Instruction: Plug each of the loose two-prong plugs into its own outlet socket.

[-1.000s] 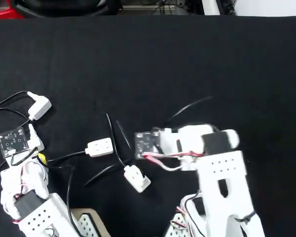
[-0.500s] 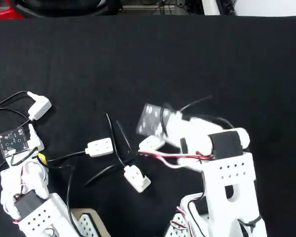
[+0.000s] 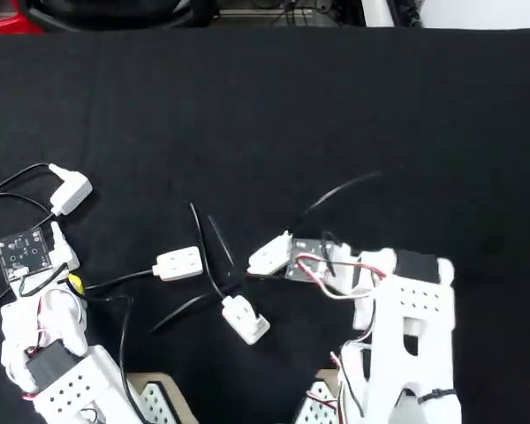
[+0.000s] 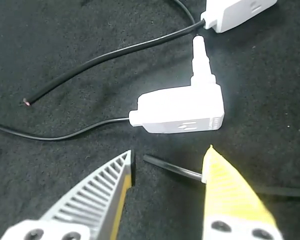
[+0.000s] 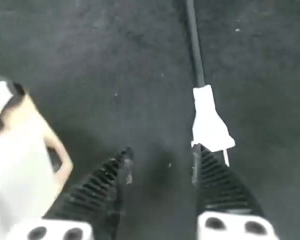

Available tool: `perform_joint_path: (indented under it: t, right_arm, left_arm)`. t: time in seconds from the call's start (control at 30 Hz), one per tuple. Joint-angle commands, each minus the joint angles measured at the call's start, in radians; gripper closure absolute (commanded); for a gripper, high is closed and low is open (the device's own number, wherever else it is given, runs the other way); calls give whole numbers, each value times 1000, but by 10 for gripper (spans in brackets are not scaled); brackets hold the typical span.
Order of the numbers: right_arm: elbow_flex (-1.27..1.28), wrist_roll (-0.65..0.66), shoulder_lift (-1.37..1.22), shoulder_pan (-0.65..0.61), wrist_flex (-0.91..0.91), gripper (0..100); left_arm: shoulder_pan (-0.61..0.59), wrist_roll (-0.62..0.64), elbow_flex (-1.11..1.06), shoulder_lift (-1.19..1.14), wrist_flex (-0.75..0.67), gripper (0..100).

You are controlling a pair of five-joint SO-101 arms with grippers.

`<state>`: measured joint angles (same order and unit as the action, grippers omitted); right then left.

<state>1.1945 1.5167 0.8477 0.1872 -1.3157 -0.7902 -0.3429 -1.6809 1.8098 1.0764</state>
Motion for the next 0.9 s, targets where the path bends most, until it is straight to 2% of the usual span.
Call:
perform_joint_path:
  t: [0.0, 0.4, 0.67, 0.87]
  right_arm:
    - [54, 8, 8, 17, 107, 811]
    - [113, 3, 7, 26, 285, 812]
    - [10, -18, 7, 17, 218, 812]
    - [70, -15, 5, -5, 313, 812]
  left_arm:
    - [10, -9, -19, 0, 14, 773]
    - [10, -9, -19, 0, 14, 773]
    - [10, -9, -19, 0, 14, 773]
    - [10, -9, -19, 0, 14, 773]
